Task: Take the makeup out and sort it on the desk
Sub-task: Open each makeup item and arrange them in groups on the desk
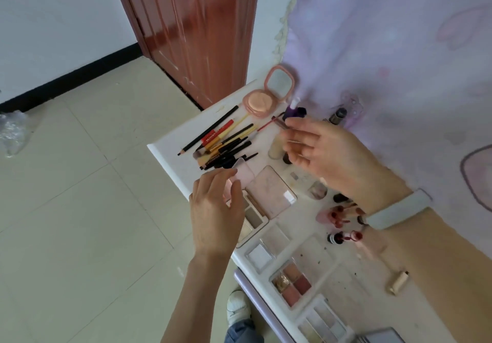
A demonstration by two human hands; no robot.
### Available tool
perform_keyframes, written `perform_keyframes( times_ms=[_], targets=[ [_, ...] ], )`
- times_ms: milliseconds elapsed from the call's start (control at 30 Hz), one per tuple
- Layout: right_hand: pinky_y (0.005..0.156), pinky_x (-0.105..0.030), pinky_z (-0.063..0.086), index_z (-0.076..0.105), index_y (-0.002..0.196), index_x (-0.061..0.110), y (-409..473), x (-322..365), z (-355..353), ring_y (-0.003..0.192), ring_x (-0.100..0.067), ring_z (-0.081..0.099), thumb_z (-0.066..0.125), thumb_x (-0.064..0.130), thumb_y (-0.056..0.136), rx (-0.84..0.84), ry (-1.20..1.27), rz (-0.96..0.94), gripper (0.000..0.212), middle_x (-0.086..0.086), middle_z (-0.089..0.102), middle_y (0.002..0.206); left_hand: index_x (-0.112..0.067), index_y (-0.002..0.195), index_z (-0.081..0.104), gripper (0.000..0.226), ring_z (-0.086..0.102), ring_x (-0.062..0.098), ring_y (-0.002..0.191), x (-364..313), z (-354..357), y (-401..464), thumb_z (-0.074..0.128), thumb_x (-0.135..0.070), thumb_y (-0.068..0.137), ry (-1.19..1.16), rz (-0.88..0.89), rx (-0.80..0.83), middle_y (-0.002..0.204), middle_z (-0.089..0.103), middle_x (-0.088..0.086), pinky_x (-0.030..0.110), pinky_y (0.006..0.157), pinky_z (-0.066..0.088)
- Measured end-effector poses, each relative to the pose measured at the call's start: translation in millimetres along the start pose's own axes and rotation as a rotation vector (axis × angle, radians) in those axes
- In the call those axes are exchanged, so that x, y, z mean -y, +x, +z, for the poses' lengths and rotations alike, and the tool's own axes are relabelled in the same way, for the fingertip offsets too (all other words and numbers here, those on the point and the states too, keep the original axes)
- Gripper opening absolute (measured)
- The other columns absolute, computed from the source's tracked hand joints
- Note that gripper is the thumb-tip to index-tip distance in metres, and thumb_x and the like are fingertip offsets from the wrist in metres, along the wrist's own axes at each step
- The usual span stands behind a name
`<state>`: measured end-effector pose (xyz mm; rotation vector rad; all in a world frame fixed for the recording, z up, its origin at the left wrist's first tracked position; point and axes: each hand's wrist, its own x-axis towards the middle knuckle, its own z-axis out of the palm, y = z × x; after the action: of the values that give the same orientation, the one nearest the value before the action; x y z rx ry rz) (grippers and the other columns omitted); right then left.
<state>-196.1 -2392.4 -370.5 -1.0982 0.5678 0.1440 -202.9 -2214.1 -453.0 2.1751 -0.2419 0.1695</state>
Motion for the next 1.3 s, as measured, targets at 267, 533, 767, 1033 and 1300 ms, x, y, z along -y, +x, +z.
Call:
perform_keyframes(
  times_ms=[267,533,767,1033,1300],
  targets=[
    [0.056,-0.02,0.051,0.065,0.086,0.009,-140.0,-38.3,-108.9,0.061,-0.012,0.062,0.041,0.012,0.094,-0.255,0.054,-0.072,0.025,-0.002,0.068,0.07,-0.004,0.101,0.067,0.019,0.06,0.031,0.092,-75.5,22.7,-108.9,0.06,-0.003,0.083,-0.046,0.096,0.206,0.097,0.065,0.01,0.05,0.081,0.05],
    [0.06,-0.023,0.047,0.065,0.086,0.01,-289.4,-106.6,-230.3,0.061,-0.012,0.062,0.037,0.008,0.095,-0.473,0.015,-0.03,0.03,-0.001,0.069,0.069,-0.01,0.105,0.066,0.02,0.056,0.024,0.096,-163.6,71.0,-231.4,0.059,-0.008,0.086,-0.047,0.218,0.453,0.104,0.063,0.006,0.034,0.084,0.042],
    [0.06,-0.014,0.046,0.065,0.088,0.008,-361.3,-179.4,-306.9,0.059,-0.001,0.058,0.045,-0.003,0.091,-0.671,-0.45,-0.051,0.023,-0.001,0.065,0.074,-0.012,0.111,0.063,0.023,0.054,0.021,0.103,-198.2,103.4,-316.8,0.056,-0.015,0.089,0.036,0.278,0.648,0.112,0.06,0.004,0.04,0.093,0.041],
    [0.073,-0.032,0.045,0.037,0.135,0.024,-321.2,-200.8,-317.3,0.107,-0.023,0.05,0.043,0.015,0.091,-0.437,-1.53,-0.222,0.045,0.0,0.034,0.139,-0.016,0.108,0.065,0.021,0.053,0.02,0.106,-189.6,107.9,-353.2,0.057,-0.016,0.088,0.195,0.257,0.611,0.111,0.061,0.001,0.035,0.094,0.034],
    [0.057,-0.032,0.045,0.036,0.126,0.016,-282.4,-188.9,-313.2,0.08,-0.026,0.057,0.05,0.011,0.086,-0.355,-1.921,-0.078,0.042,-0.01,0.041,0.118,-0.007,0.107,0.066,0.021,0.055,0.027,0.104,-173.2,97.0,-335.7,0.059,-0.007,0.087,0.222,0.261,0.568,0.108,0.062,0.01,0.047,0.091,0.044]
  ],
)
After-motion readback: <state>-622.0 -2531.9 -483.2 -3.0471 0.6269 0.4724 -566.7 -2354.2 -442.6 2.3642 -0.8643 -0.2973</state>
